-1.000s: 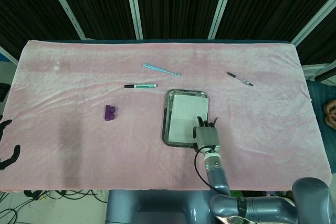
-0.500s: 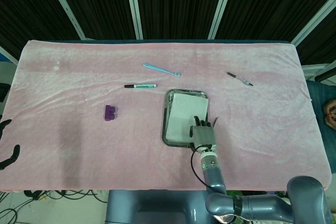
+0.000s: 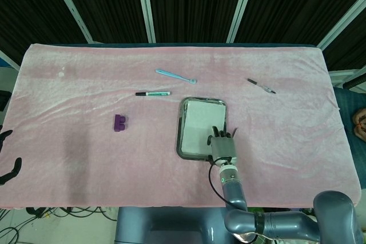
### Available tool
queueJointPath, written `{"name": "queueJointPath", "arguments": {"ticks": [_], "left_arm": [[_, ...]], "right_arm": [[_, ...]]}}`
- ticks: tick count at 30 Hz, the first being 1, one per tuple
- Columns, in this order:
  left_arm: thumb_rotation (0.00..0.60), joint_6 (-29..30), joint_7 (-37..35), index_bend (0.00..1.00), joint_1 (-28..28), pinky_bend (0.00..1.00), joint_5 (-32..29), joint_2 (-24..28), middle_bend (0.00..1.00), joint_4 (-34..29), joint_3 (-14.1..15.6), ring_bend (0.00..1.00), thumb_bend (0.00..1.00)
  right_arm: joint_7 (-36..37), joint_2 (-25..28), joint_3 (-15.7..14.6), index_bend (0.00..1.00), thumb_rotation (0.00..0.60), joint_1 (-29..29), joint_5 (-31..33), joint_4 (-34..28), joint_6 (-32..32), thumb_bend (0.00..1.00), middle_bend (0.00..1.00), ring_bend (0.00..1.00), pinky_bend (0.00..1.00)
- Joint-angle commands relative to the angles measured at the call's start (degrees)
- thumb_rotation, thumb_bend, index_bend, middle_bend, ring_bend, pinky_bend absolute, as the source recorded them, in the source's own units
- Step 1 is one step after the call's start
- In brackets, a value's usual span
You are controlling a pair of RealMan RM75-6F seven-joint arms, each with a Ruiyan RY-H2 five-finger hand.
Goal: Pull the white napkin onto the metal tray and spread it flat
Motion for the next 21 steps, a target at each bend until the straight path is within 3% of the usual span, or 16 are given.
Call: {"name": "queueJointPath", "arguments": {"ticks": [1,12,21], "left_arm": [[0.6,0.02,0.12,0.15,0.0,0.0,0.06,-0.05,0.05,-0.02,0.05,0.0,0.4],[0.6,-0.05,0.14,0.15,0.0,0.0,-0.1,-0.04,0.05,-0.06,0.02,0.0,0.4],[0.6,0.06,0.05,0.15,0.03,0.0,-0.04,-0.02,0.05,-0.17,0.01,0.0,0.4]], "right_arm": [[-0.51,0.68,-0.28,0.3,0.6,0.14,0.37,-0.43,-0.31,0.25,0.04,0.13,0.16],[0.67,3.74,0.08,0.24,0.6,-0.13,1.05,-4.62,-0.58,0.23,0.03,0.12,0.16],[6.57,3.73,0.0,0.24,0.6,-0.56,-5.78,-2.43,-2.89,0.25,0.06,0.13,0.16]]}}
